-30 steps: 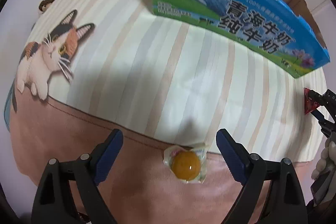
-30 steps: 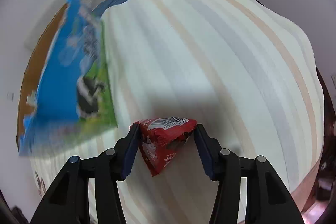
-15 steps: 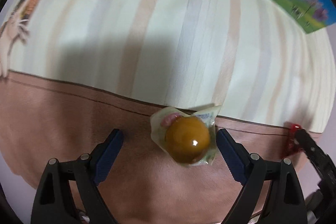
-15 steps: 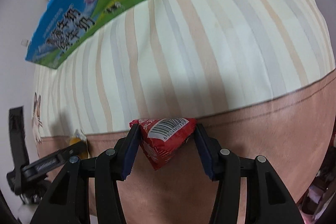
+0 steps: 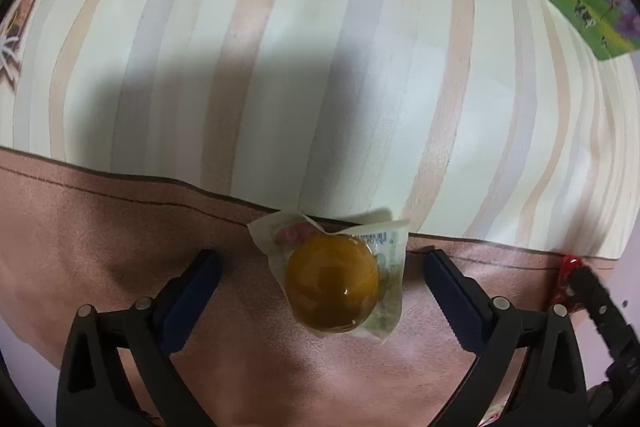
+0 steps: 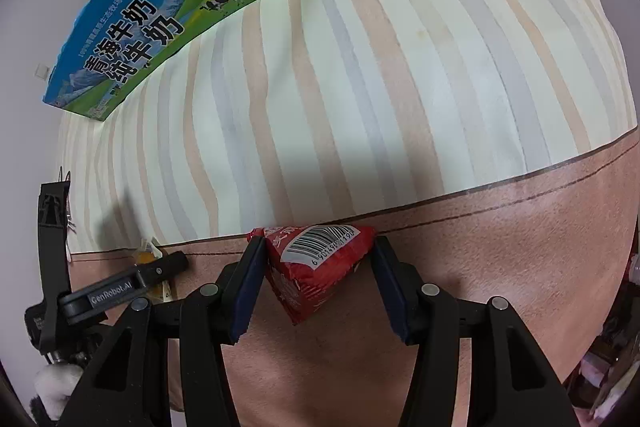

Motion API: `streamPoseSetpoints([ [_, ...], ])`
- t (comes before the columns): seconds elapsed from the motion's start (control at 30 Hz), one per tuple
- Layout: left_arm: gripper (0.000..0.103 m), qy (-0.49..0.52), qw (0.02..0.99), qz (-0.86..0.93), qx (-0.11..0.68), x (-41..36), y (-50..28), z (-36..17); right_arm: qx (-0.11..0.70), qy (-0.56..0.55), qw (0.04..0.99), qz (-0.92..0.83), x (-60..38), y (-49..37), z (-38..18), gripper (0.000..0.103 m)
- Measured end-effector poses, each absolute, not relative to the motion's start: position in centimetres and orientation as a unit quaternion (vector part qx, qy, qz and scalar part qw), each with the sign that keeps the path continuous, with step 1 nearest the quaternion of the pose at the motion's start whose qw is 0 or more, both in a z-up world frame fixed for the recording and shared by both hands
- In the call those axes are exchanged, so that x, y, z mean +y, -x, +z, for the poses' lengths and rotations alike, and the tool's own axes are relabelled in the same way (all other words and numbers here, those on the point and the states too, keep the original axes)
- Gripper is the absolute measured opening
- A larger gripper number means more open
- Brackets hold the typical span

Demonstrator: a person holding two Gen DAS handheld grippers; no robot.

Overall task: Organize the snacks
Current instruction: 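Lift the red and orange candies and carry them toward the box with both tools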

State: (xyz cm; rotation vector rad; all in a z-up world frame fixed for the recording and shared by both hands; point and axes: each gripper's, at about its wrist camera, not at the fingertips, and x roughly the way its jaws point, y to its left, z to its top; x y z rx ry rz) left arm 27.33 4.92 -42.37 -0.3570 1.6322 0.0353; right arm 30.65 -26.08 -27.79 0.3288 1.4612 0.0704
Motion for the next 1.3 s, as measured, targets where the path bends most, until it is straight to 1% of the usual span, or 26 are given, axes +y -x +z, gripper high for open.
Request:
streamPoseSetpoints([
  [0.03, 0.103, 0.160, 0.675, 0.017, 0.720, 5.1, -27.2, -42.1, 0.664, -0.150, 0.732, 0.033, -26.3, -30.5, -27.7, 0.057],
  [0.1, 0.097, 0.150, 0.680, 0.020, 0.717, 5.0, -27.1, -41.7, 0.664, -0.151, 0.731, 0.038, -25.9, -30.4, -27.6, 0.057],
  [0.17, 0.088, 0.135, 0.689, 0.024, 0.712, 4.7, -26.1, -41.3, 0.665, -0.149, 0.731, 0.039, -25.8, -30.2, -27.7, 0.057],
  [0.2, 0.085, 0.130, 0.691, 0.024, 0.710, 4.5, -25.9, -41.2, 0.665, -0.148, 0.731, 0.040, -25.6, -30.2, -27.8, 0.058],
  [0.3, 0.070, 0.124, 0.696, 0.024, 0.707, 4.3, -25.3, -41.0, 0.665, -0.143, 0.732, 0.037, -25.1, -30.4, -28.2, 0.058],
  [0.33, 0.061, 0.118, 0.698, 0.025, 0.706, 3.9, -25.1, -40.7, 0.665, -0.141, 0.732, 0.036, -25.0, -30.4, -28.3, 0.058],
  [0.37, 0.055, 0.114, 0.700, 0.025, 0.705, 3.8, -25.0, -40.6, 0.665, -0.139, 0.733, 0.035, -24.9, -30.4, -28.4, 0.058],
  [0.63, 0.048, 0.096, 0.707, 0.028, 0.700, 3.3, -24.1, -38.0, 0.659, -0.118, 0.742, 0.038, -23.3, -30.6, -28.8, 0.054],
  [0.8, 0.043, 0.092, 0.710, 0.024, 0.698, 3.1, -24.4, -36.5, 0.653, -0.128, 0.745, 0.053, -22.5, -30.4, -28.2, 0.052],
  [1.2, 0.042, 0.097, 0.742, 0.003, 0.663, 3.7, -26.3, -29.7, 0.632, -0.143, 0.755, 0.102, -20.2, -31.5, -24.6, 0.048],
  [1.3, 0.042, 0.098, 0.751, -0.002, 0.653, 4.1, -27.7, -26.8, 0.620, -0.149, 0.762, 0.114, -20.0, -32.1, -23.3, 0.047],
])
